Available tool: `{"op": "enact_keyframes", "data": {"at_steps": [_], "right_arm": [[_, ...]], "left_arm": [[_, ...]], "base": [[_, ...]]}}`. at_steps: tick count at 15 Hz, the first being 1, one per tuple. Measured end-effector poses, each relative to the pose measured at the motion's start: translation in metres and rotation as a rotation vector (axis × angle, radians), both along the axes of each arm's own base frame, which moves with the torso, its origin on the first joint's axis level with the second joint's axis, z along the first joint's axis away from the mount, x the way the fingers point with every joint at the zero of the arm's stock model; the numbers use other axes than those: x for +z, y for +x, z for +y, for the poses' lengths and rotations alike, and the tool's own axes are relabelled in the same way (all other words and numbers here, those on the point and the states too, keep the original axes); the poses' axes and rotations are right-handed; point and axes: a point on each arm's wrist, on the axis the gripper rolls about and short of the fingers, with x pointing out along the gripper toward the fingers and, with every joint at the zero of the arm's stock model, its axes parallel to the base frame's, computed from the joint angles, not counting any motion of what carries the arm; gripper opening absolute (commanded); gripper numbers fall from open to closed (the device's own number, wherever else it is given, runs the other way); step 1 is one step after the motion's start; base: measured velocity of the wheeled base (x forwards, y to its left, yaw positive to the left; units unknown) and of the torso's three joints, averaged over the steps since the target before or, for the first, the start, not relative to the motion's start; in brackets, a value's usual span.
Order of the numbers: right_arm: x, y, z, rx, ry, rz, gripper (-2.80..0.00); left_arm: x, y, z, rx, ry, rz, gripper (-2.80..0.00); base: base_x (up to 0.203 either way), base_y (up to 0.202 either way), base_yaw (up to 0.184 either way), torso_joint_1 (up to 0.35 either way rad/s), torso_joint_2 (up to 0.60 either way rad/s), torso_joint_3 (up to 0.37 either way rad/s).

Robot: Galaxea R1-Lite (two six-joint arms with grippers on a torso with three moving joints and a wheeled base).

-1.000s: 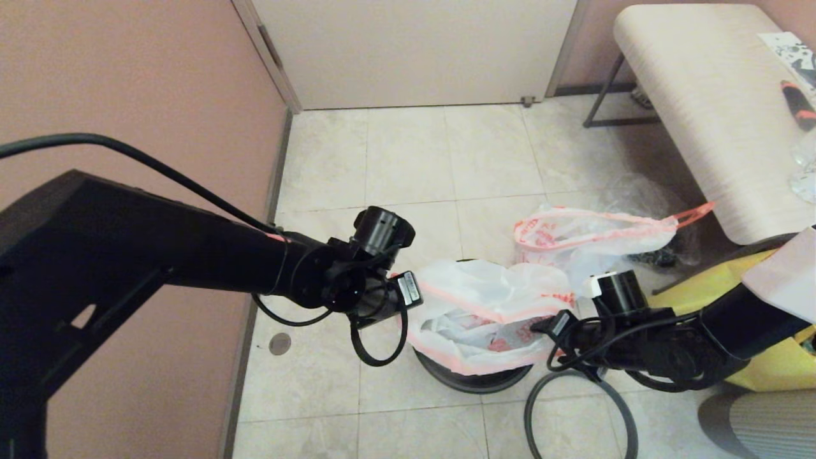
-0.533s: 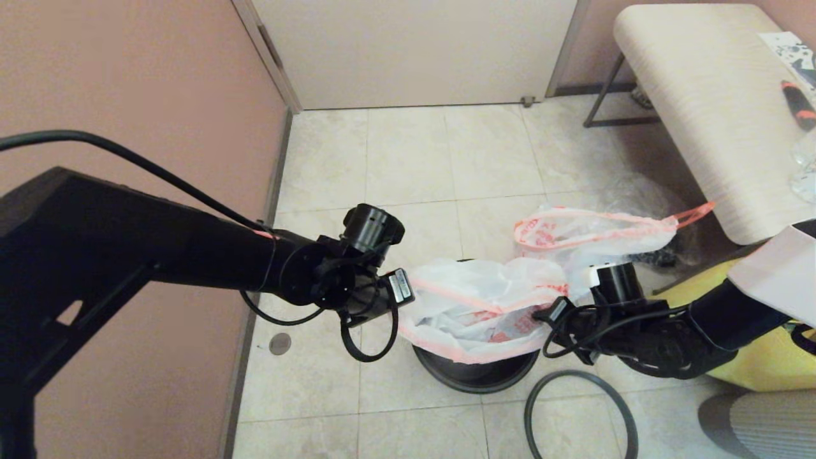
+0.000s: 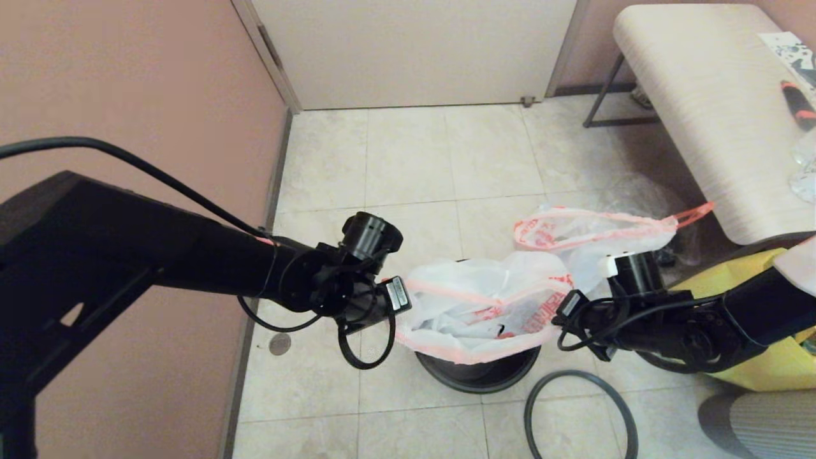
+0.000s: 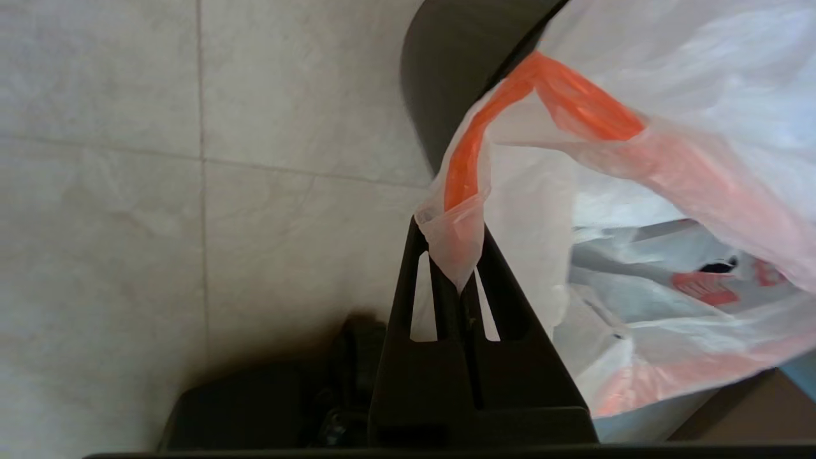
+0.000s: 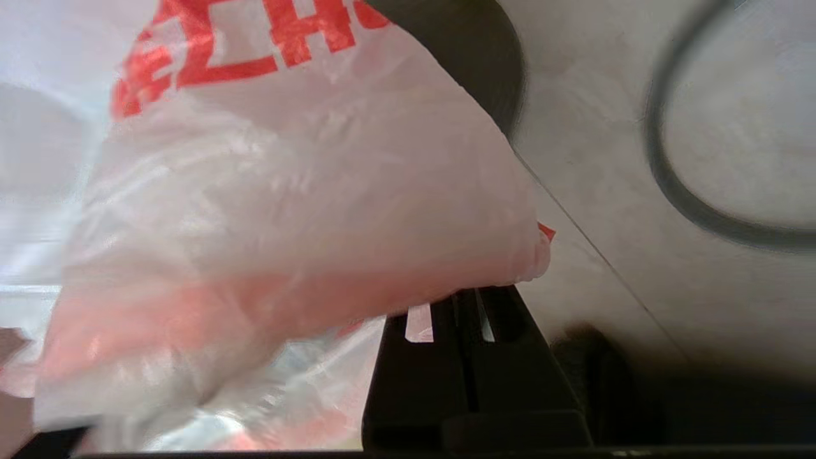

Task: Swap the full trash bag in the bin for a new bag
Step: Put the new garbage bag on the trash can

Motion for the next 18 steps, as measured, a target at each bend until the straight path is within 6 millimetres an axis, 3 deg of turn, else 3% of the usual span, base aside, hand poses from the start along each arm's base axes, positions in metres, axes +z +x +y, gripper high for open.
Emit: {"op": "enact_keyframes", "data": {"at_steps": [7, 11, 14, 18], "right_arm": [[-0.042, -0.018, 0.008, 0.081, -0.255, 0.134, -2.8], [-0.062, 0.002, 0.025, 0.118, -0.411, 0.104, -2.8], [-0.058, 0.028, 0.035, 0.104, -0.417, 0.031, -2.8], [-0.034, 0.05, 0.047, 0.091, -0.381, -0.086, -2.8]], "left_arm": [[-0.053, -0.019, -0.004, -0.075, 0.11, 0.115, -2.8], [-0.085, -0.013, -0.009, -0.107, 0.176, 0.145, -2.8], [-0.091, 0.006, -0.011, -0.05, 0.22, 0.078, -2.8], [-0.086, 0.025, -0.004, 0.069, 0.251, -0.063, -2.8]], "base": [[0.0, 0.0, 0.0, 0.0, 0.0, 0.0], [0.0, 0.0, 0.0, 0.0, 0.0, 0.0], [0.0, 0.0, 0.0, 0.0, 0.0, 0.0], [0.0, 0.0, 0.0, 0.0, 0.0, 0.0]]}}
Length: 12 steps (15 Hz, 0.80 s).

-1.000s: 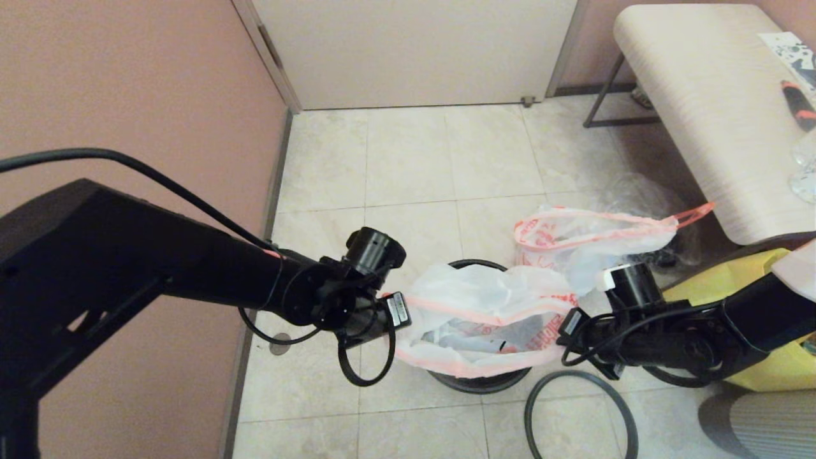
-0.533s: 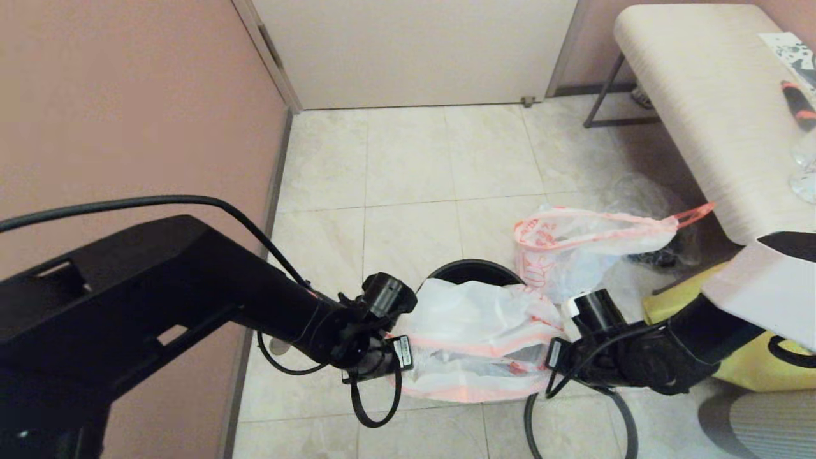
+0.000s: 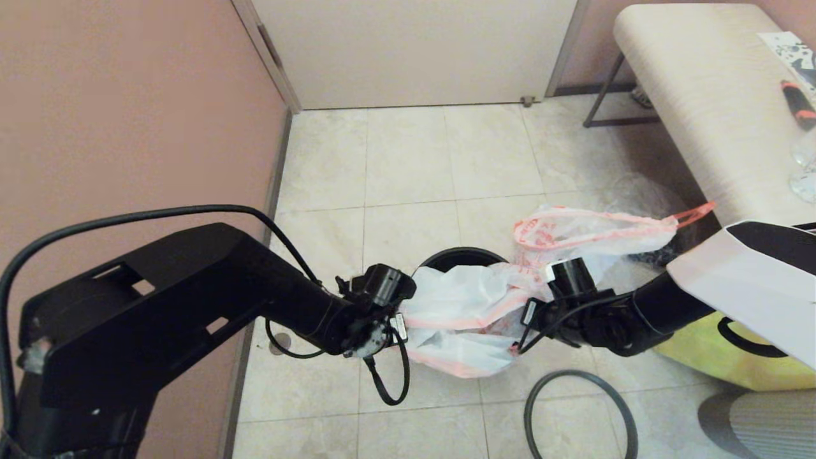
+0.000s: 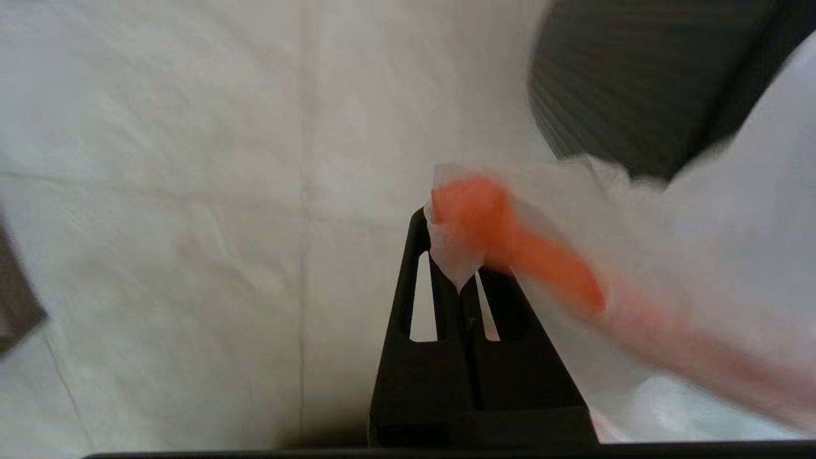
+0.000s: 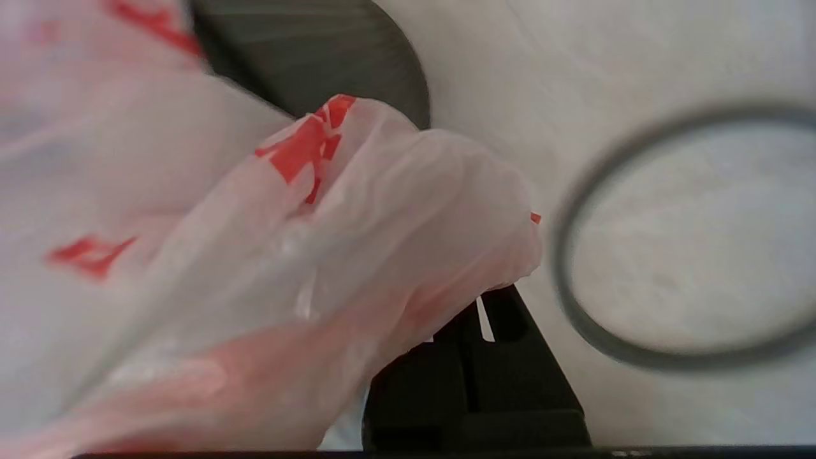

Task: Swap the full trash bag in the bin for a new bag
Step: Put the new garbage bag on the trash can

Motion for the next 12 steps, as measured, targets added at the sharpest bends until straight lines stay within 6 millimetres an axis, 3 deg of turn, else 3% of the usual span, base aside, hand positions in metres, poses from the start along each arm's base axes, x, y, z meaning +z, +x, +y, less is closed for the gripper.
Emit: {"op": "enact_keyframes", "data": {"at_steps": [5, 9, 12], "right_arm": [[0.015, 0.016, 0.016, 0.078, -0.017, -0.08, -2.8], [0.02, 0.018, 0.04, 0.16, -0.056, -0.101, -2.8], [0.019, 0.023, 0.049, 0.184, -0.069, -0.106, -2.8]], "left_arm": [[0.001, 0.007, 0.021, 0.046, 0.025, -0.063, -2.8], [0.0, 0.001, 0.037, 0.014, 0.055, -0.101, -2.8], [-0.005, -0.012, 0.033, -0.075, 0.083, -0.118, -2.8]], "base": [[0.0, 0.0, 0.0, 0.0, 0.0, 0.0], [0.0, 0.0, 0.0, 0.0, 0.0, 0.0], [0.0, 0.0, 0.0, 0.0, 0.0, 0.0]]}}
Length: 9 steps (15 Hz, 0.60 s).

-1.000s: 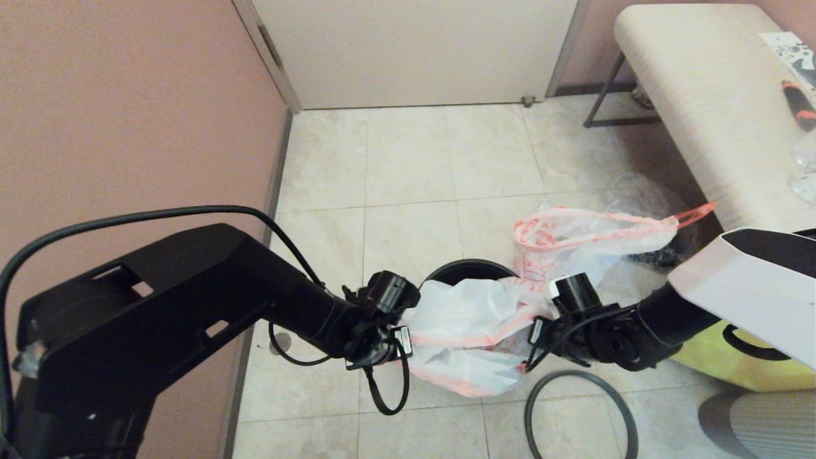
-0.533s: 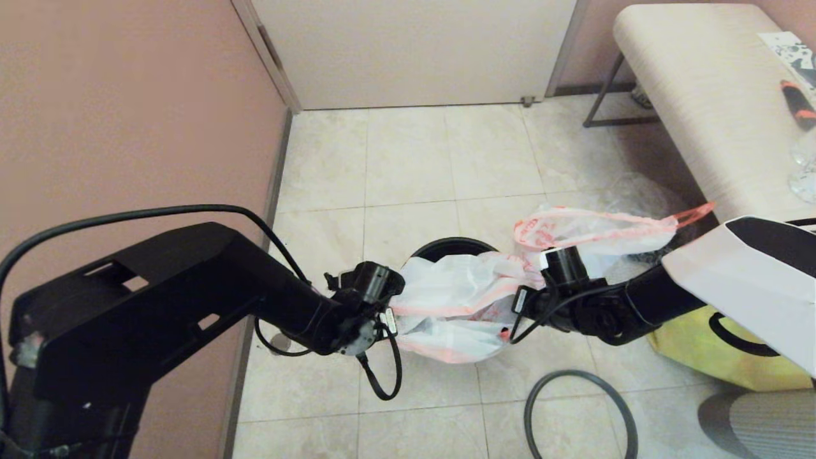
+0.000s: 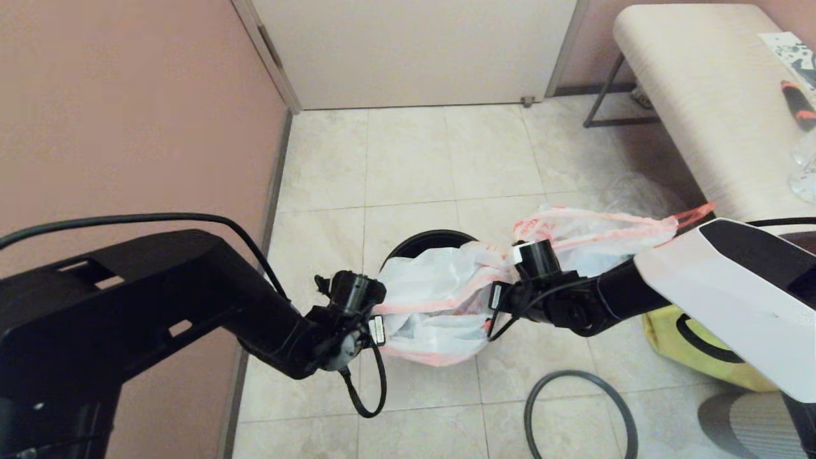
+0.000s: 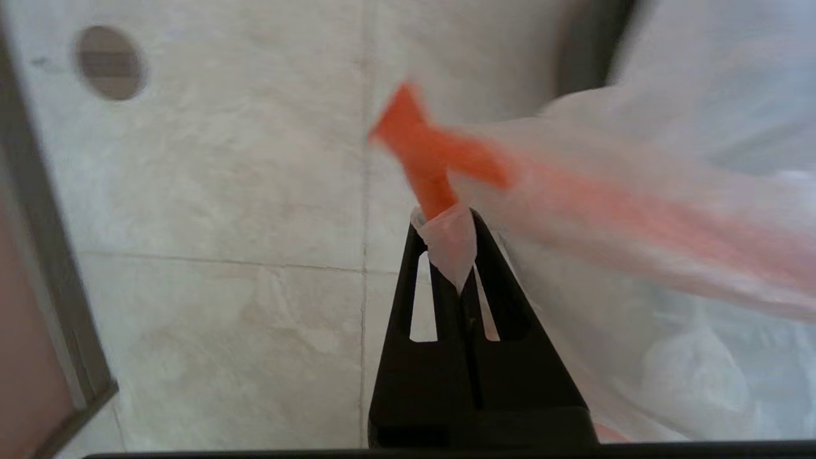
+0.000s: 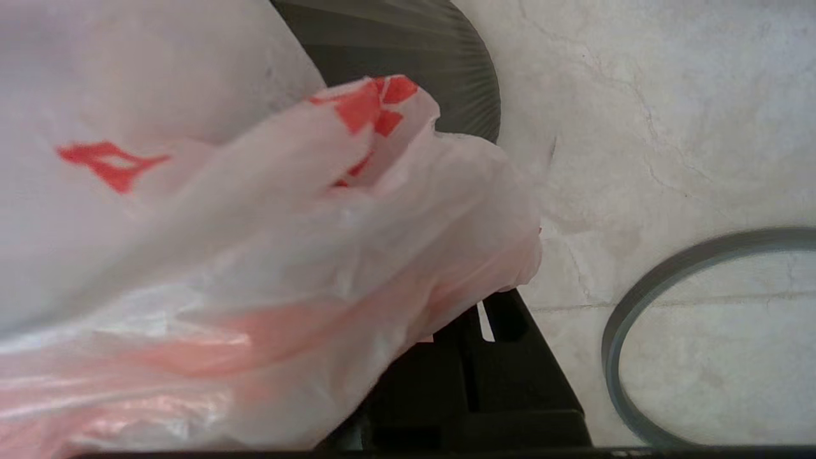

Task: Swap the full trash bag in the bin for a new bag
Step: Put the new garbage bag on the trash can

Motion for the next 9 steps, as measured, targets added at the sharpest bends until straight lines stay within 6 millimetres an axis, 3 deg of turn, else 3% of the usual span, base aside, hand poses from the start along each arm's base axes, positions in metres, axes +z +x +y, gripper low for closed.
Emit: {"op": "enact_keyframes", "data": {"at_steps": [4, 9], "right_arm": [[-0.012, 0.004, 0.002, 0.02, -0.073, -0.002, -2.8], [-0.016, 0.011, 0.003, -0.034, -0.101, -0.031, -2.8]], "left_arm": [[-0.016, -0.005, -0.007, -0.112, 0.054, 0.019, -2.8], [-0.01, 0.03, -0.003, 0.016, 0.057, -0.108, -2.8]], "base": [[0.0, 0.0, 0.0, 0.0, 0.0, 0.0], [0.0, 0.0, 0.0, 0.0, 0.0, 0.0]]}}
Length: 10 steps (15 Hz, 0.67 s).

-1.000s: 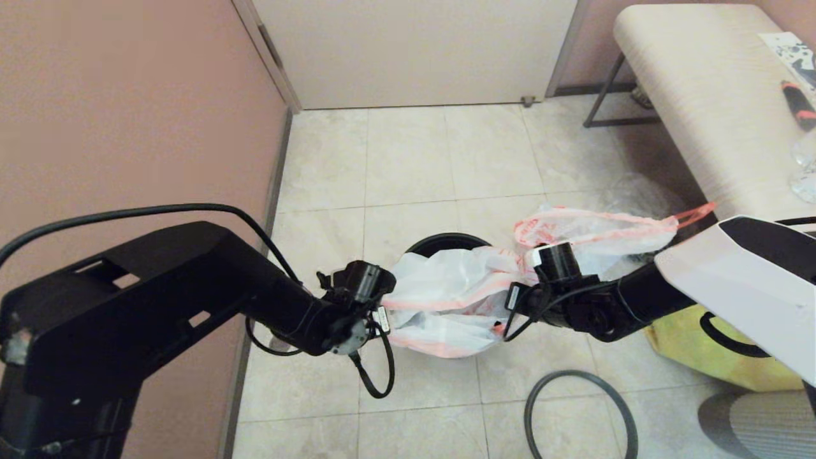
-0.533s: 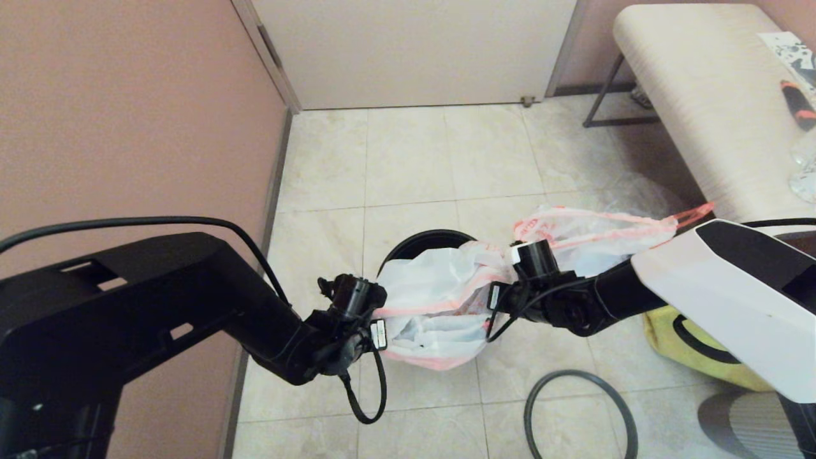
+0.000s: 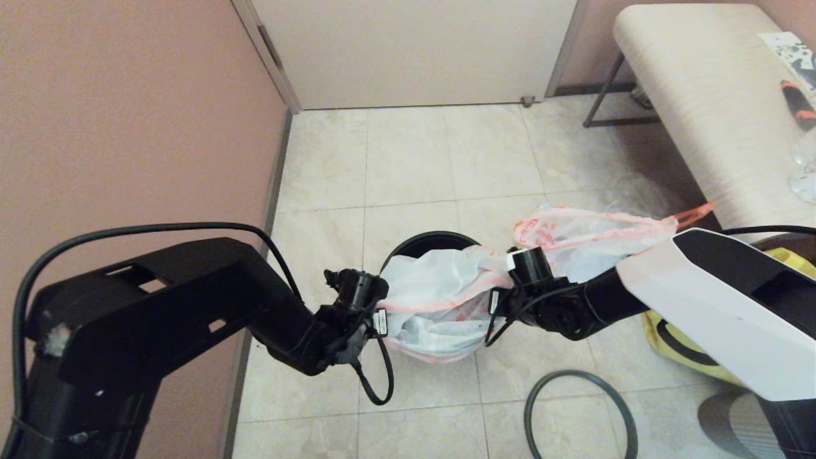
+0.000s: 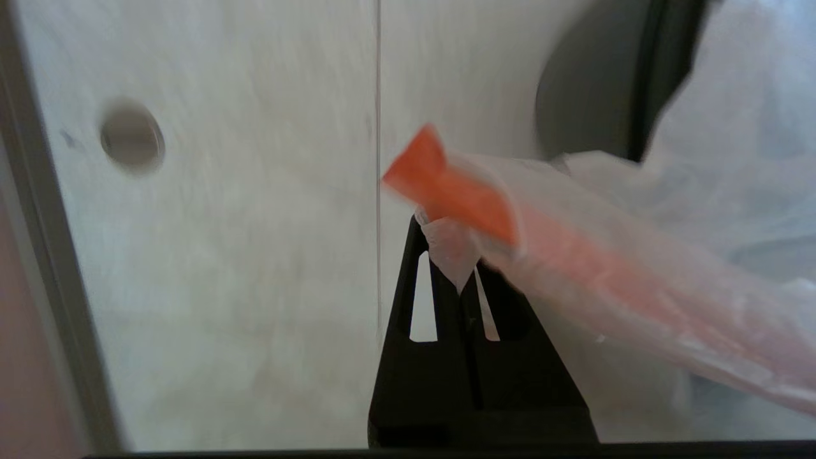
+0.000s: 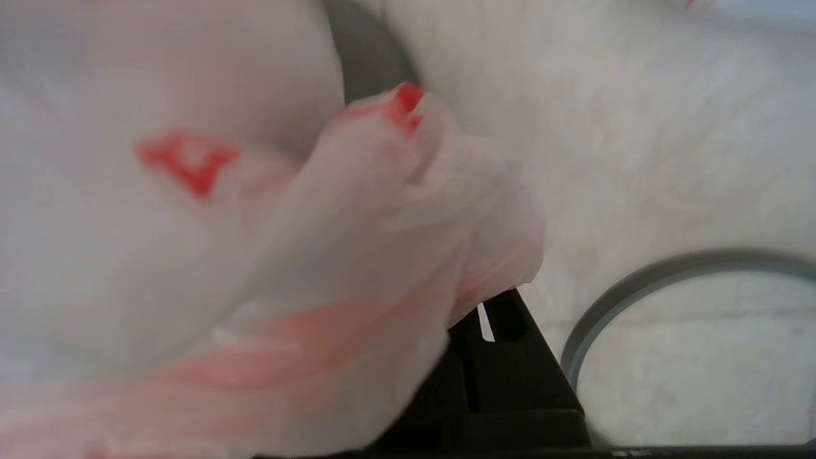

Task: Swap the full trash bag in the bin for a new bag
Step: Put the new garbage bag on the trash can

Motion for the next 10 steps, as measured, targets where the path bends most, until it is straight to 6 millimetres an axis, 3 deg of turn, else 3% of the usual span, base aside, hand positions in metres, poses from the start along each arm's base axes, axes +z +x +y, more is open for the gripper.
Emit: {"op": "enact_keyframes", "data": {"at_steps": [3, 7, 8, 10], "right_arm": [[0.007, 0.006, 0.003, -0.019, 0.018, -0.067, -2.8], [0.008, 0.005, 0.004, -0.016, 0.02, -0.073, -2.8], [0.008, 0.005, 0.004, -0.016, 0.018, -0.071, -2.8], [0.009, 0.004, 0.004, -0.016, 0.017, -0.07, -2.8]], "left_arm": [[0.005, 0.009, -0.005, 0.003, -0.043, -0.104, -2.8], [-0.006, 0.007, -0.013, -0.024, -0.052, -0.089, -2.8], [-0.007, 0.006, -0.014, -0.028, -0.051, -0.087, 0.0], [-0.005, -0.001, -0.011, -0.032, -0.047, -0.075, 0.0]], "base": [[0.0, 0.0, 0.0, 0.0, 0.0, 0.0], [0.0, 0.0, 0.0, 0.0, 0.0, 0.0], [0.0, 0.0, 0.0, 0.0, 0.0, 0.0], [0.0, 0.0, 0.0, 0.0, 0.0, 0.0]]}}
